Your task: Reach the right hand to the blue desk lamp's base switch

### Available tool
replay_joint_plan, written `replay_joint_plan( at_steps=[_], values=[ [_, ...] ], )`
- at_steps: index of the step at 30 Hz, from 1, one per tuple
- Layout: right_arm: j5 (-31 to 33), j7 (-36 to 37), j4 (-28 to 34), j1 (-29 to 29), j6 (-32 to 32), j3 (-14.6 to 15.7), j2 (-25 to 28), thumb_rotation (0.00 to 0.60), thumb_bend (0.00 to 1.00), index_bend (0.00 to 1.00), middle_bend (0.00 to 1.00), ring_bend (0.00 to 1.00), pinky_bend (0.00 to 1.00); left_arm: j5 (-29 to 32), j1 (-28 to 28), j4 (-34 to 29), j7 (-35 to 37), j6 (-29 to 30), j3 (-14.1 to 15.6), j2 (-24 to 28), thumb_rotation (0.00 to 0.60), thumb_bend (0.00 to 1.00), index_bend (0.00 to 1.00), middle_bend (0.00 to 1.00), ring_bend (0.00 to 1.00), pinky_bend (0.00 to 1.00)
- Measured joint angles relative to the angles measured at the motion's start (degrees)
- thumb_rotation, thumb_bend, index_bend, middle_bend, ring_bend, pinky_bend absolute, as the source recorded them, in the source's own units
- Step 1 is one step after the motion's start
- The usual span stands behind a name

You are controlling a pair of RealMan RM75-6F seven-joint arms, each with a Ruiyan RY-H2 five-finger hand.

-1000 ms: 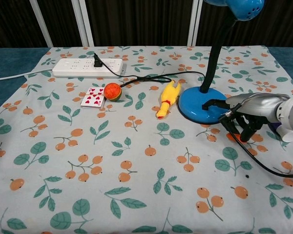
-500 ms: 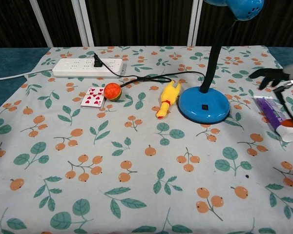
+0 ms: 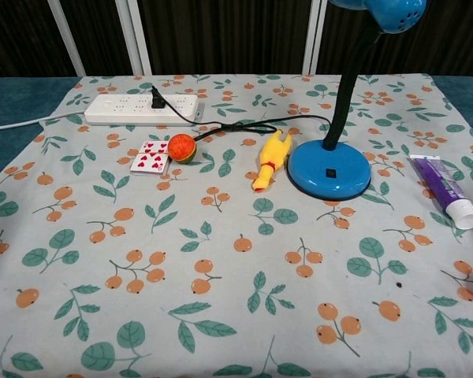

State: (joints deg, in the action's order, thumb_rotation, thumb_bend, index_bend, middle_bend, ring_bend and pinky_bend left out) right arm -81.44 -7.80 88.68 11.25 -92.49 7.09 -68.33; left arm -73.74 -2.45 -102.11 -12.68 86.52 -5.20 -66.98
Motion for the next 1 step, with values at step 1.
replay_joint_plan(
  at_steps=[1],
  values=[
    [-0.09,0.44,-0.54,-0.43,-0.29,-0.38,-0.09,0.600,0.24,0.03,0.11,0.10,0.00,0.01,-0.02,0.05,0.03,-0.05,-0.01,0.00,0.600,0.43,0.16,0.04,0.00,0.03]
  ],
)
